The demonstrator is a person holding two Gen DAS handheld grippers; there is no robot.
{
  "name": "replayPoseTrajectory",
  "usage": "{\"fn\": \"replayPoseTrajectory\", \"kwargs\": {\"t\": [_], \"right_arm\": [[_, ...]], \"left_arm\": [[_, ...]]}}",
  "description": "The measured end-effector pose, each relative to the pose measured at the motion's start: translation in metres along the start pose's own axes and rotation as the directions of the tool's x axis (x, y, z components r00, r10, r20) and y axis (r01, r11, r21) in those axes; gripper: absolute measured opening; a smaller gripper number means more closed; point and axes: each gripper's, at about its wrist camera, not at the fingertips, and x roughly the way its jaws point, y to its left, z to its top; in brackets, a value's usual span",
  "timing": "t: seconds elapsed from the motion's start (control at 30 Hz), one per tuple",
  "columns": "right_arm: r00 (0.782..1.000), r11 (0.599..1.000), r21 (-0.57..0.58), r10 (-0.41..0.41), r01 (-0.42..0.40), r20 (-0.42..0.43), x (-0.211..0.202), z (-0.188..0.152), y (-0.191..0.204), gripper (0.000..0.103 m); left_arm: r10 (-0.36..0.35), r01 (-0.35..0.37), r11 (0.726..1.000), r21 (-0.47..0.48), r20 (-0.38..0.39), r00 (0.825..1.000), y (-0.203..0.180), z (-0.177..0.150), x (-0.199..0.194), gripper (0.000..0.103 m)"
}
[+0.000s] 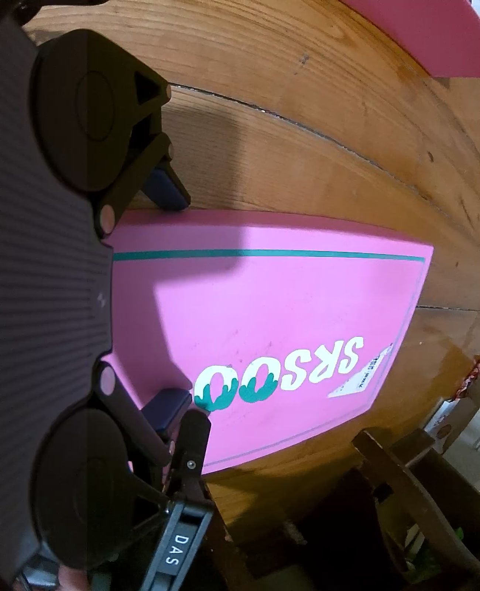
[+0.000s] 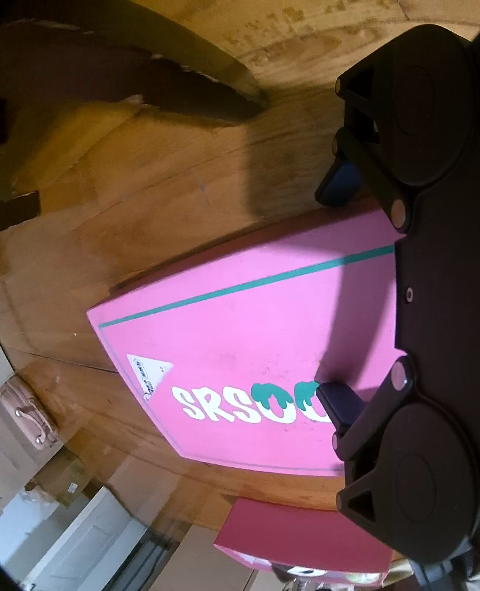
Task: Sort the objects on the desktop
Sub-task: 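Lift the SRSOO lid with both grippers and carry it over the pink box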
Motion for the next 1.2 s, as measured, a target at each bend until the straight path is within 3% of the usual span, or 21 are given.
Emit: {"fn": "replayPoseTrajectory", "kwargs": {"t": [0.33, 0.53, 0.7, 0.93, 1.2], "right_arm": [[0.999, 0.999, -0.029, -0.031, 0.030, -0.042, -0.001, -0.005, 0.000, 0.103], [0.999, 1.000, -0.019, -0.013, 0.014, 0.050, -0.002, -0.013, -0.006, 0.103], [0.998, 1.000, -0.015, -0.017, 0.018, 0.055, -0.006, -0.017, -0.003, 0.103], [1.000, 0.999, -0.031, 0.022, -0.022, 0.002, -0.020, -0.013, 0.019, 0.103], [0.997, 0.997, -0.064, 0.041, -0.038, 0.059, -0.039, -0.021, 0.047, 0.102]], "left_arm": [[-0.010, 0.011, 0.999, 0.036, -0.026, 1.000, 0.007, -0.006, 0.001, 0.103], [-0.009, 0.007, 0.998, 0.056, 0.035, 0.999, 0.007, -0.010, 0.002, 0.103], [0.016, -0.020, 0.996, 0.087, 0.038, 0.999, 0.001, -0.008, -0.002, 0.103], [0.006, -0.017, 0.989, 0.145, 0.075, 0.997, 0.007, 0.003, -0.031, 0.103], [-0.014, -0.006, 0.984, 0.176, 0.117, 0.993, 0.015, 0.011, -0.063, 0.103]]}}
